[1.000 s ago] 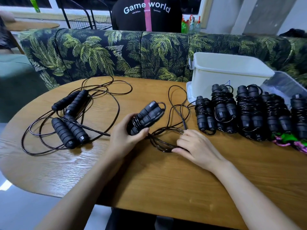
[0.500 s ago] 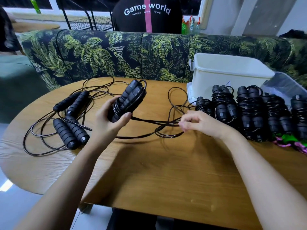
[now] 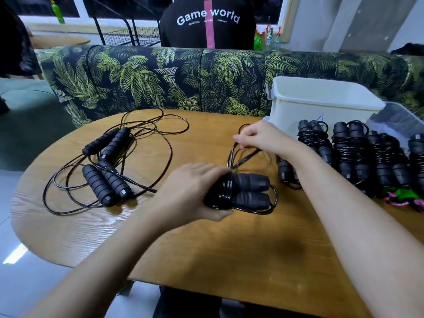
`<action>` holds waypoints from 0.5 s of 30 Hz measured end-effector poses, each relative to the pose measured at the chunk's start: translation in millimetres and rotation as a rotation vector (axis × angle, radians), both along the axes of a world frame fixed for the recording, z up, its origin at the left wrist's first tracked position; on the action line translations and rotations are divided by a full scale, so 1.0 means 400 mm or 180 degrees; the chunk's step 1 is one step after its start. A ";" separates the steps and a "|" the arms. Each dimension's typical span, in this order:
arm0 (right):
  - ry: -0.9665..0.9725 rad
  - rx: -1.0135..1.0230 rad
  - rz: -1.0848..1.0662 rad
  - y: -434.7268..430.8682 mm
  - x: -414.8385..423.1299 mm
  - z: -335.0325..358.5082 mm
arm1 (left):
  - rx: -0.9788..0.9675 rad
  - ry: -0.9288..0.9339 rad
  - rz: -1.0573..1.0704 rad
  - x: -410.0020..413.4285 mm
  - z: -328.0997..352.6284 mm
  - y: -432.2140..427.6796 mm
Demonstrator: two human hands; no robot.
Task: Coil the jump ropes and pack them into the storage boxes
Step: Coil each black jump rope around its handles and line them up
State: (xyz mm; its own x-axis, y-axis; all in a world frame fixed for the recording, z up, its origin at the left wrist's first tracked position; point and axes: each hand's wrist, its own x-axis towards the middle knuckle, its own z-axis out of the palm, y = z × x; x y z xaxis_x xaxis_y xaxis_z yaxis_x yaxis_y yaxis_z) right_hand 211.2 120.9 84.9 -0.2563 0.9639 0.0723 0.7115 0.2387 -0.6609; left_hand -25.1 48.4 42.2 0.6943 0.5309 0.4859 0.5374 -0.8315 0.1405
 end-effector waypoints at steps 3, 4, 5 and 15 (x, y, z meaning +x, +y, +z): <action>-0.0051 0.0452 -0.0094 -0.016 -0.039 0.027 | 0.0697 0.0644 0.0619 0.041 -0.022 -0.020; -0.0026 0.0565 -0.0150 -0.032 -0.043 0.032 | 0.0728 0.0702 0.0823 0.044 -0.032 -0.021; -0.0023 0.0661 -0.0215 -0.055 -0.046 0.036 | 0.0675 0.0695 0.1019 0.043 -0.041 -0.019; -0.0466 0.0793 -0.0740 -0.284 -0.080 -0.061 | 0.0138 0.0466 0.1790 0.042 -0.044 0.032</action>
